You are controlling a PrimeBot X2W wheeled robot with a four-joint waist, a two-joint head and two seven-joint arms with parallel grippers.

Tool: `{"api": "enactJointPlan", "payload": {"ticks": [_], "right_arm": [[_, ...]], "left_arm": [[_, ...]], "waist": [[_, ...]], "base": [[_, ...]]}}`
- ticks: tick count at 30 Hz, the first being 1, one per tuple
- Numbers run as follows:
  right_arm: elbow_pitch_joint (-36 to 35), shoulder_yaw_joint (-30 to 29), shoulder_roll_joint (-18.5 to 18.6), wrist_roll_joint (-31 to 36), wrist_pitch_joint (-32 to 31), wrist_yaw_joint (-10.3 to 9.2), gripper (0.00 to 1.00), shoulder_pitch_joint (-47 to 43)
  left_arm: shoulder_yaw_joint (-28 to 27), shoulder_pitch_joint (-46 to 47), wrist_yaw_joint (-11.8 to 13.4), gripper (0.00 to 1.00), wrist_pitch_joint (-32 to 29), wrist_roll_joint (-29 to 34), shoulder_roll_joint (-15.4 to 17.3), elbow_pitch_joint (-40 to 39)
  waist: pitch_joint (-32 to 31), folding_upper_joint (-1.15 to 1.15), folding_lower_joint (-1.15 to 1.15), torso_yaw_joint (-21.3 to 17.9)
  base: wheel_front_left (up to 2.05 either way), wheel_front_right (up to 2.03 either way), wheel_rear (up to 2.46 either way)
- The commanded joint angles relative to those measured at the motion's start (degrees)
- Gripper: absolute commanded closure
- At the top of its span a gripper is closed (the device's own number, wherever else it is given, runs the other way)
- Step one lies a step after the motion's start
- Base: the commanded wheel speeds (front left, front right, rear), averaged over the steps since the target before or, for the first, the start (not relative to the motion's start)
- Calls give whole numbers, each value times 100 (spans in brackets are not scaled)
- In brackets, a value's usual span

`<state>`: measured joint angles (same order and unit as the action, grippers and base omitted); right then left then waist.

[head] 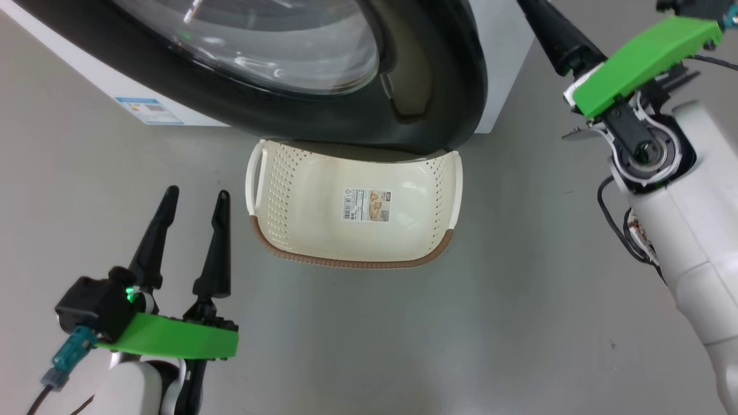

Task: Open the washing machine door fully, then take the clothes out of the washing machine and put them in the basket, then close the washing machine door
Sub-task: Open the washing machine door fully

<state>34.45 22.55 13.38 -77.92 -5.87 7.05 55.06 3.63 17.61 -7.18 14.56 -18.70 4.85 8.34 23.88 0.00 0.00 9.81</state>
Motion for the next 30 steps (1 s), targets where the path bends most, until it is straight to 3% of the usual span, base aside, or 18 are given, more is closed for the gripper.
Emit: {"api": "enactJointPlan", "payload": {"ticks": [1, 7, 11, 14, 23, 30], "right_arm": [[-241, 113, 0, 157, 296, 44, 0, -171], [-386, 731, 339, 953, 1702, 44, 0, -544], [-292, 810, 421, 1466, 2065, 44, 0, -772], [-378, 411, 367, 1870, 2081, 44, 0, -900], [-1251, -1291, -407, 4446, 2086, 44, 0, -2215], [-2136, -1858, -837, 5675, 2086, 44, 0, -2912]], "left_arm": [[-225, -41, -31, 0, 44, 16, 187, -111], [-259, -86, -31, 0, 44, 24, 217, -117], [-290, -129, -31, 0, 44, 31, 226, -114], [-315, -148, -31, 0, 44, 35, 228, -120], [-348, -208, -31, 0, 44, 84, 210, -148], [-364, -213, -31, 0, 44, 102, 208, -182]], "waist": [[-27, 0, 0, -52], [-102, 0, 0, -186], [-173, 0, 0, -260], [-189, 0, 0, -296], [-292, 0, 0, -385], [-294, 0, 0, -431]], "base": [[0, 0, 0], [0, 0, 0], [0, 0, 0], [0, 0, 0], [0, 0, 0], [0, 0, 0]]}}
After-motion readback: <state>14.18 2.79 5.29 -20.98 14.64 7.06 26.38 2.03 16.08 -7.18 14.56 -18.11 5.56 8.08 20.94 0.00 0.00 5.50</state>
